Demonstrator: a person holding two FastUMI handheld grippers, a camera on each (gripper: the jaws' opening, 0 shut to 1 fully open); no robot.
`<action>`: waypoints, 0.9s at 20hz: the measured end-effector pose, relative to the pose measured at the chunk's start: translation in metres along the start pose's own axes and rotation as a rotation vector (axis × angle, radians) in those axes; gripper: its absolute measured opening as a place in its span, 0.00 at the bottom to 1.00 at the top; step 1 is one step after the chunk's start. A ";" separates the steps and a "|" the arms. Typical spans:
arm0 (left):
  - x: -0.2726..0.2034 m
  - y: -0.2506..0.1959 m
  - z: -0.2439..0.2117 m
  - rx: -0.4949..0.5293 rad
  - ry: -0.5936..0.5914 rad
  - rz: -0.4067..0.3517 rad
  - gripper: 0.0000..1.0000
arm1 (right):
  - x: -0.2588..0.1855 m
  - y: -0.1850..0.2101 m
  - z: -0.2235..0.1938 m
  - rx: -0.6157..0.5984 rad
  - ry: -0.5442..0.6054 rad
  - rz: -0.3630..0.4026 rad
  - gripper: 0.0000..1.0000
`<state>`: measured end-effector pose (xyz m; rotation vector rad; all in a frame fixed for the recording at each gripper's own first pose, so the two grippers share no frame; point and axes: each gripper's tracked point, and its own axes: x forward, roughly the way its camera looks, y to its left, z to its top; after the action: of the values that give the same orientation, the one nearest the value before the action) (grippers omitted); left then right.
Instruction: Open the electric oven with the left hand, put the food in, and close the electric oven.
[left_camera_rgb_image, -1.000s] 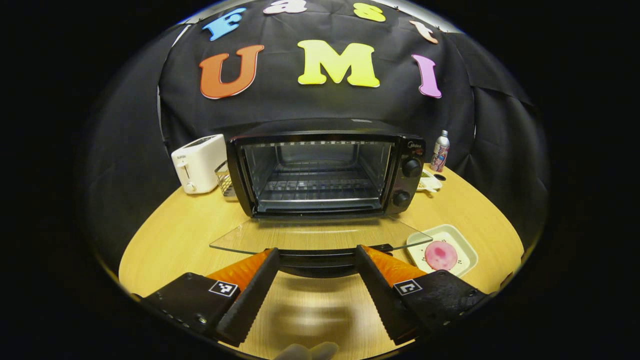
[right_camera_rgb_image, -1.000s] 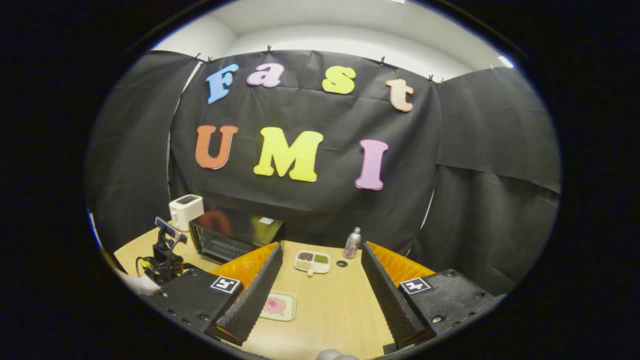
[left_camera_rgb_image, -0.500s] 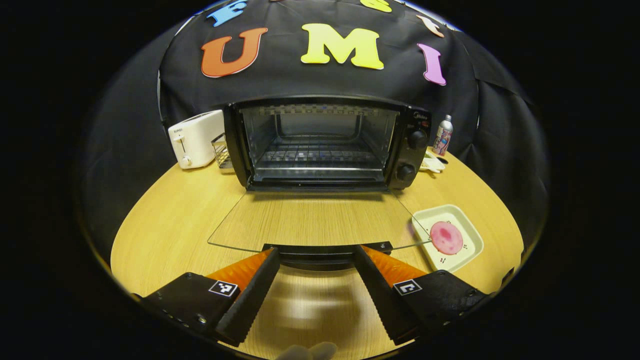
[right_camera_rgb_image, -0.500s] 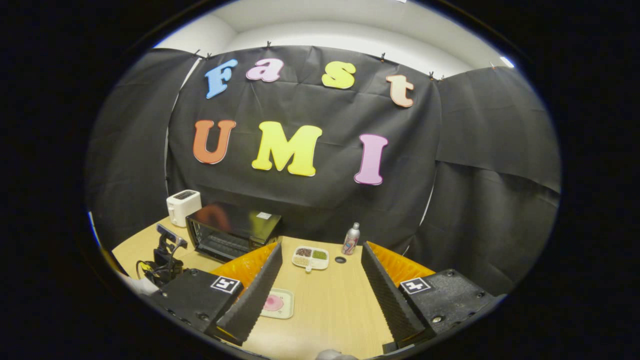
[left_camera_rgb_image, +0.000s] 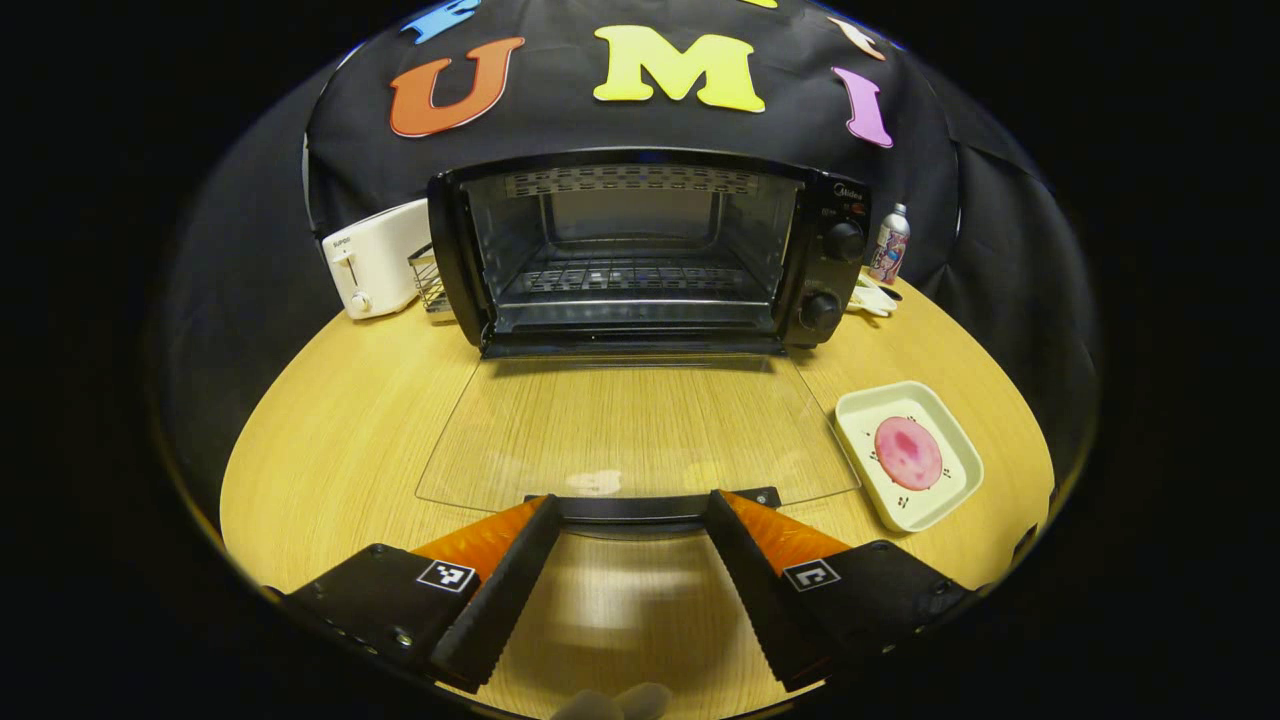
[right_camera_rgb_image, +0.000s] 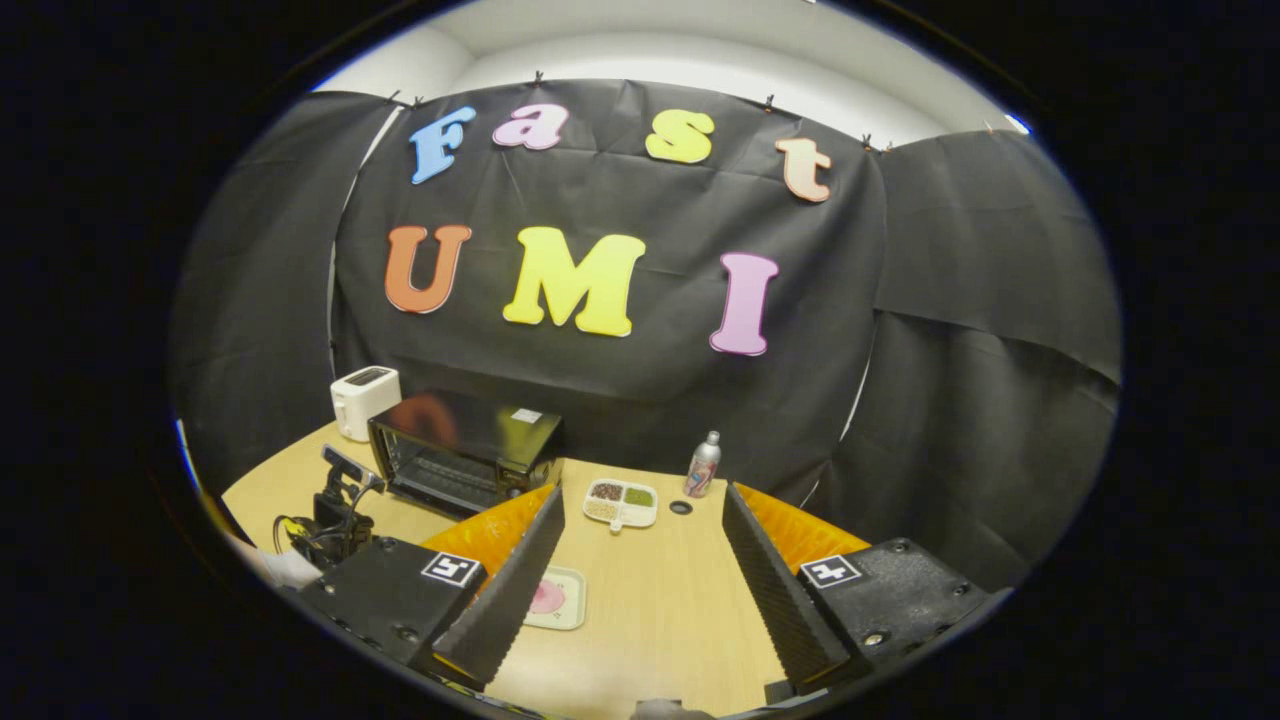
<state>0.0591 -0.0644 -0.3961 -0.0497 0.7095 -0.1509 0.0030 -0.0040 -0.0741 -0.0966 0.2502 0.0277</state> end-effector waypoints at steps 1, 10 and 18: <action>0.000 -0.001 0.001 0.008 -0.003 0.000 0.95 | 0.001 0.001 0.000 0.001 0.003 0.000 1.00; -0.037 0.024 0.039 0.012 -0.139 0.038 0.96 | 0.020 0.009 -0.036 0.028 0.080 0.042 1.00; -0.135 0.071 0.075 -0.033 -0.291 0.085 0.96 | 0.055 0.030 -0.110 0.015 0.206 0.029 1.00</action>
<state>0.0153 0.0265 -0.2591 -0.0712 0.4224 -0.0488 0.0281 0.0161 -0.1964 -0.0811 0.4575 0.0443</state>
